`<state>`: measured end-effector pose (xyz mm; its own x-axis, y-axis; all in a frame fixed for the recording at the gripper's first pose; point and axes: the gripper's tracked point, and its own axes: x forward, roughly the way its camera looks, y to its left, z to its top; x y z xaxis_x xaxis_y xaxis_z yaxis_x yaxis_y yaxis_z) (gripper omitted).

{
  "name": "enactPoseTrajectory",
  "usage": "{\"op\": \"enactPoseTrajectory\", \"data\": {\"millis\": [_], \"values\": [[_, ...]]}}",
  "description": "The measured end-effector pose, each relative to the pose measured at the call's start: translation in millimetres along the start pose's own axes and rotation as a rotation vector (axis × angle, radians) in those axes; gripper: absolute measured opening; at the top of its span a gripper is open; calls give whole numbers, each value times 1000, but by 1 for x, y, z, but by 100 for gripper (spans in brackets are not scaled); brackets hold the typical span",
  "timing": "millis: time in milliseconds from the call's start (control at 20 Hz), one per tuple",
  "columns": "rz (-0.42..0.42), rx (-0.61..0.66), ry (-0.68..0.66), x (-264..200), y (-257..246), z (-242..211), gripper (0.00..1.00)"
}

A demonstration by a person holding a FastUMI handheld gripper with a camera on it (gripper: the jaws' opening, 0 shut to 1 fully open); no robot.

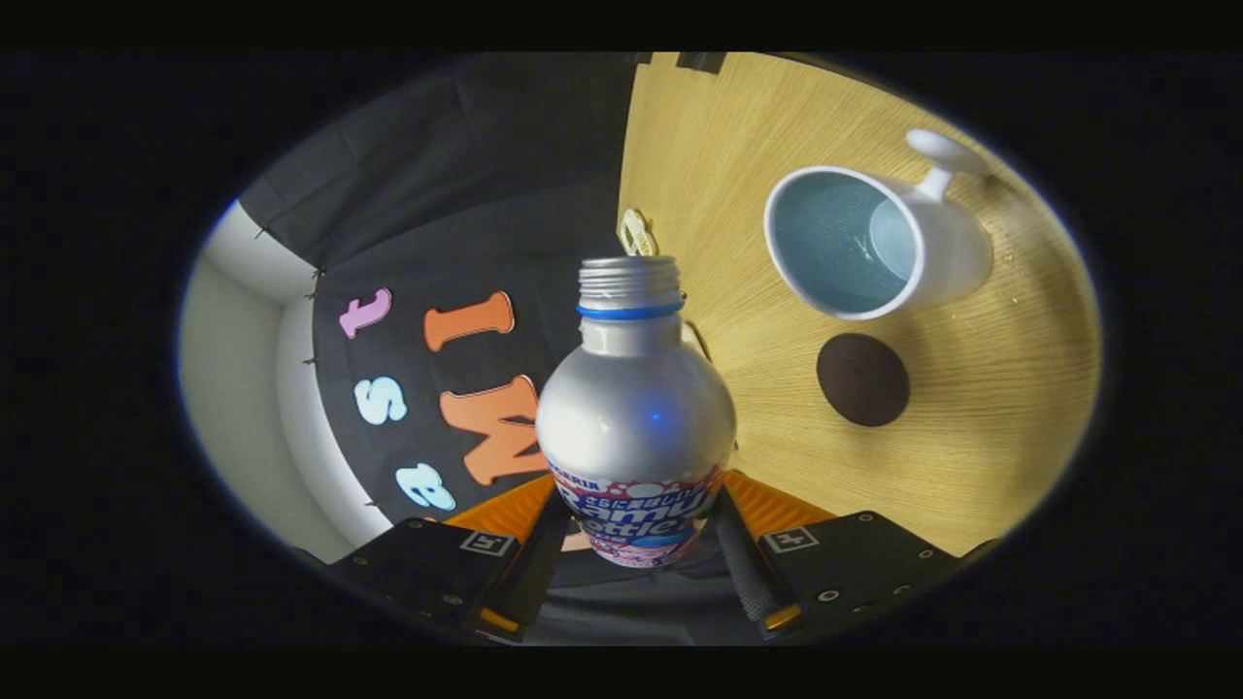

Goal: Take the bottle from table, then pour the juice into the cup, finally place the bottle on the coaster

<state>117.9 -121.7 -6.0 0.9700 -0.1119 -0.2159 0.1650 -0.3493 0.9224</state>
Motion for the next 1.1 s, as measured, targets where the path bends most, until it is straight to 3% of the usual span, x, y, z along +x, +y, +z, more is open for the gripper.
{"op": "enactPoseTrajectory", "data": {"millis": [1100], "values": [[-3,190,-6,7,11,2,77]]}}
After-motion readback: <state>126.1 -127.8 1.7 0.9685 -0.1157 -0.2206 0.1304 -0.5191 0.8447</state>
